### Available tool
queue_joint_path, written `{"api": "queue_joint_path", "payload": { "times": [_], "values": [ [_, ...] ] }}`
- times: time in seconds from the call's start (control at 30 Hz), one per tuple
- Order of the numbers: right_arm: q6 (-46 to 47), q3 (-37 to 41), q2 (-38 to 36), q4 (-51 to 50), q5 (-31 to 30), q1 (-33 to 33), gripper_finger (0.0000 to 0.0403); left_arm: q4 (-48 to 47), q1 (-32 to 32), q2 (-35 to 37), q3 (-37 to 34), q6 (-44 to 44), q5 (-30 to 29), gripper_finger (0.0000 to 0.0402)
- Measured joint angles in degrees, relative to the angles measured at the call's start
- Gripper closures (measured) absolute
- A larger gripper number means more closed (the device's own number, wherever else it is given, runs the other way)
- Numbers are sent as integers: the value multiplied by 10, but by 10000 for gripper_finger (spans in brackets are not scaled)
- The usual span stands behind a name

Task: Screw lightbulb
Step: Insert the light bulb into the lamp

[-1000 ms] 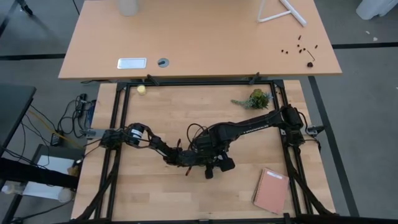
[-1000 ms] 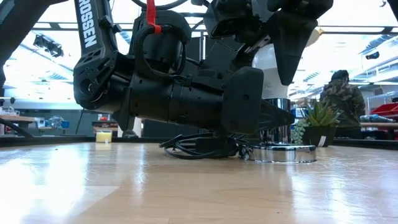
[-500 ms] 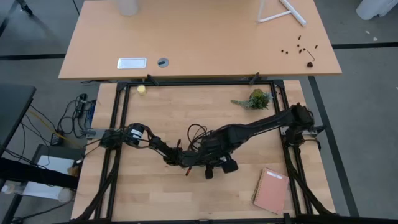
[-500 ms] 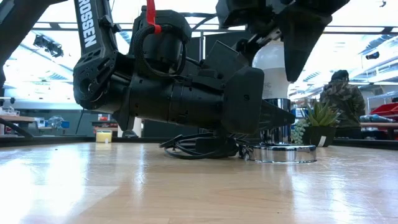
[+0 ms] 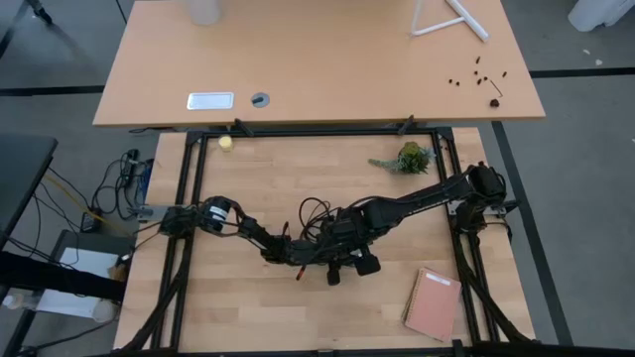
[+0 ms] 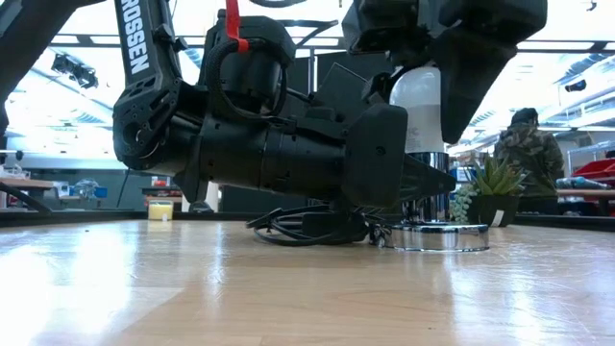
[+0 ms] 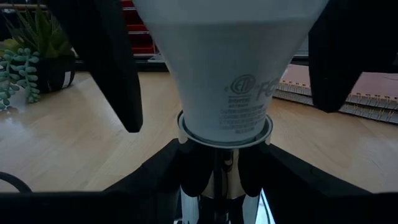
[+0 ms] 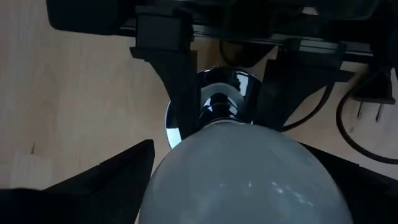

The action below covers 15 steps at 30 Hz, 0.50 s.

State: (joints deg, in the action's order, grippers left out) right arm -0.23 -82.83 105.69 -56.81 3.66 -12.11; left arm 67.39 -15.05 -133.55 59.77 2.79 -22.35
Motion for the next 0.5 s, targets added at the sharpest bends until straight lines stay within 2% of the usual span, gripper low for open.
{"api": "queue_joint_path", "payload": {
  "times": [0.5],
  "values": [
    [61,1,0,-3,21,15,34,0,0,0,0,0,0,206]
  ]
}}
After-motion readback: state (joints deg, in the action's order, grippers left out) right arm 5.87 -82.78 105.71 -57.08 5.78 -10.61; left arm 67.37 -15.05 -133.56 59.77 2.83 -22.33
